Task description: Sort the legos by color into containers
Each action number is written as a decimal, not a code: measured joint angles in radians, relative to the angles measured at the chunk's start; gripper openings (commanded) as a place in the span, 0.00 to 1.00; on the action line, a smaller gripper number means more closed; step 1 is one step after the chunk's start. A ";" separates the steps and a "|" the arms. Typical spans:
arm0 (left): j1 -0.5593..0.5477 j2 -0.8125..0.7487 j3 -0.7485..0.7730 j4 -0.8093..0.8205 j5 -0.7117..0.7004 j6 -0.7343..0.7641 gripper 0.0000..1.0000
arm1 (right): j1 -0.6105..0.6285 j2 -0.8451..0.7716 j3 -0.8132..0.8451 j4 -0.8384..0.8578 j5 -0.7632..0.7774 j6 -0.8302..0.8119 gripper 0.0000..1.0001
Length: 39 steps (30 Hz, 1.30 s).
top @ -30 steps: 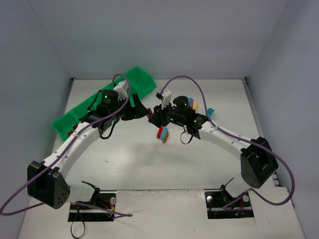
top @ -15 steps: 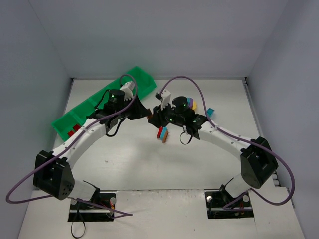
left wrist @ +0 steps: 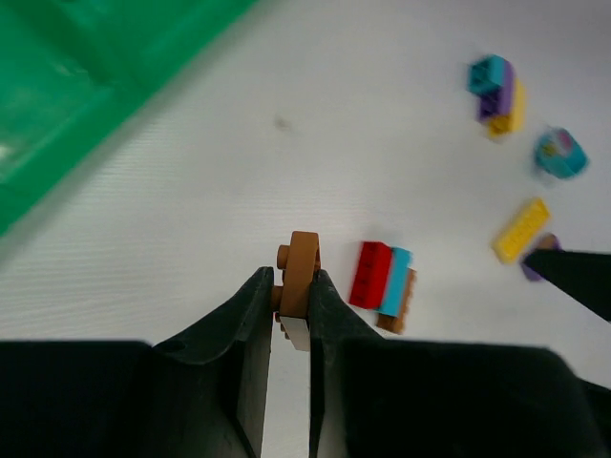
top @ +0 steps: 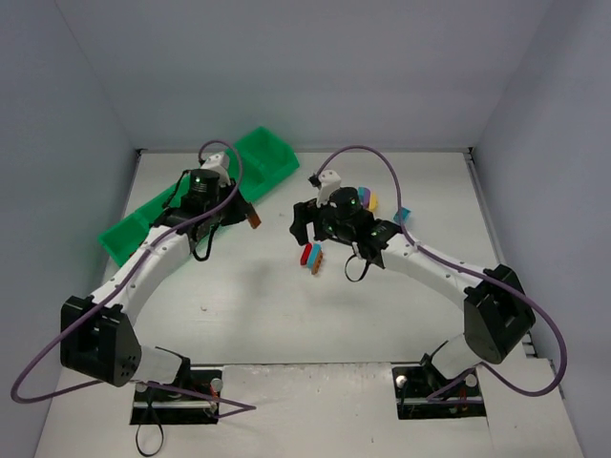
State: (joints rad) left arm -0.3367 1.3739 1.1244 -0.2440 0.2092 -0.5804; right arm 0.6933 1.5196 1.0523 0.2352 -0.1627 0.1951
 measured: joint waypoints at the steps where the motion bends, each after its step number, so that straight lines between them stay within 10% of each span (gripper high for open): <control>1: 0.027 -0.006 0.000 -0.021 -0.039 0.009 0.03 | -0.001 -0.005 -0.002 -0.019 0.052 0.019 0.79; 11: 0.309 0.002 0.032 -0.136 -0.375 0.040 0.05 | -0.146 -0.109 -0.108 -0.258 0.397 0.307 0.78; 18: 0.406 0.124 0.109 -0.144 -0.465 0.056 0.29 | -0.208 -0.164 -0.163 -0.414 0.510 0.467 0.74; 24: 0.417 0.179 0.137 -0.149 -0.481 0.058 0.52 | -0.237 -0.126 -0.162 -0.470 0.513 0.578 0.71; 39: 0.352 0.104 0.166 -0.224 -0.399 0.052 0.55 | -0.293 0.068 -0.092 -0.516 0.500 0.810 0.68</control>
State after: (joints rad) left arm 0.0158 1.4780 1.2900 -0.4675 -0.1898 -0.5285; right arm 0.4000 1.5875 0.9600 -0.2806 0.3370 1.0054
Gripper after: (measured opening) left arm 0.549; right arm 0.691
